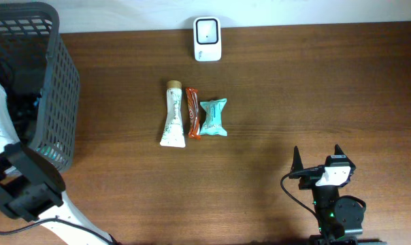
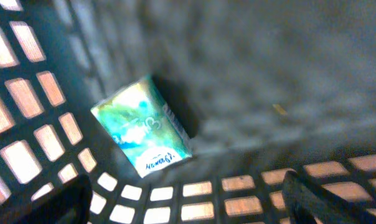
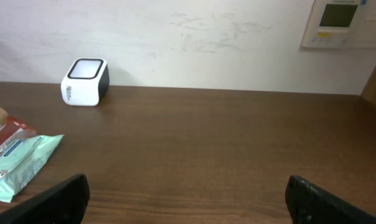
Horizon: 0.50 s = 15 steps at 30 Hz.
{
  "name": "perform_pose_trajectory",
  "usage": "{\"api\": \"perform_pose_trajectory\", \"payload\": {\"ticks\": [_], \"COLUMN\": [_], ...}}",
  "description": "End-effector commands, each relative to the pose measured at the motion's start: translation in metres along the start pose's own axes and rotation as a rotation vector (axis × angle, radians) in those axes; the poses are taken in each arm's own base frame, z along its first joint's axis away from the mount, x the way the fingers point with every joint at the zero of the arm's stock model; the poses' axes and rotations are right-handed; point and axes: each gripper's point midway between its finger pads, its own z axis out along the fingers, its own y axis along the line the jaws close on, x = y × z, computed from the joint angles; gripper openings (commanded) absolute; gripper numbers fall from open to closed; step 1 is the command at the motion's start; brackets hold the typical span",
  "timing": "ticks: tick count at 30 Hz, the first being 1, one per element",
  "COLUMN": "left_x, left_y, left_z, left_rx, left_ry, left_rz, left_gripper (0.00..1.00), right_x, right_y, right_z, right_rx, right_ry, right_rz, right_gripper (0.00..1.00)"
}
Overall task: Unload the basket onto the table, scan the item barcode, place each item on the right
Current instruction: 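Reach the left gripper into the basket and grasp the green tissue pack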
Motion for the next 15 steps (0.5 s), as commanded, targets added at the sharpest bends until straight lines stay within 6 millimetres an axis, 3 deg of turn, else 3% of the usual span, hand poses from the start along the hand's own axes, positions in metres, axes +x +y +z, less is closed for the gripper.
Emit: {"api": "perform_pose_trajectory", "payload": {"ticks": [1,4,8,10,13,15], "left_x": [0.014,0.026,0.031,0.029,0.021,0.009], "left_y": [0.010,0.019,0.030,0.036,0.027,0.007], "left_z": [0.034,0.058,0.073,0.077,0.078,0.076], "left_rx": [-0.050,-0.086,-0.132,-0.160,-0.121,-0.036], "left_ry": [0.050,0.080,0.081,0.061,0.029,-0.008], "left_rz": [-0.017,-0.020,-0.014,-0.010,-0.016,0.070], "left_gripper": [0.86,0.84,0.63,0.50,0.10,0.11], "right_x": [0.004,0.004,0.004,0.004,0.004,0.004], "right_y": [-0.002,-0.002,-0.002,-0.002,-0.002,-0.002], "right_z": [0.000,0.000,0.000,0.000,0.000,0.000], "right_rx": [0.007,0.007,0.007,0.007,0.007,0.007], "right_ry": [0.009,0.009,0.009,0.009,0.009,0.009], "right_rz": [0.000,0.000,0.000,0.000,0.000,0.000], "right_gripper": [0.99,0.99,0.99,0.99,0.99,0.99]}}
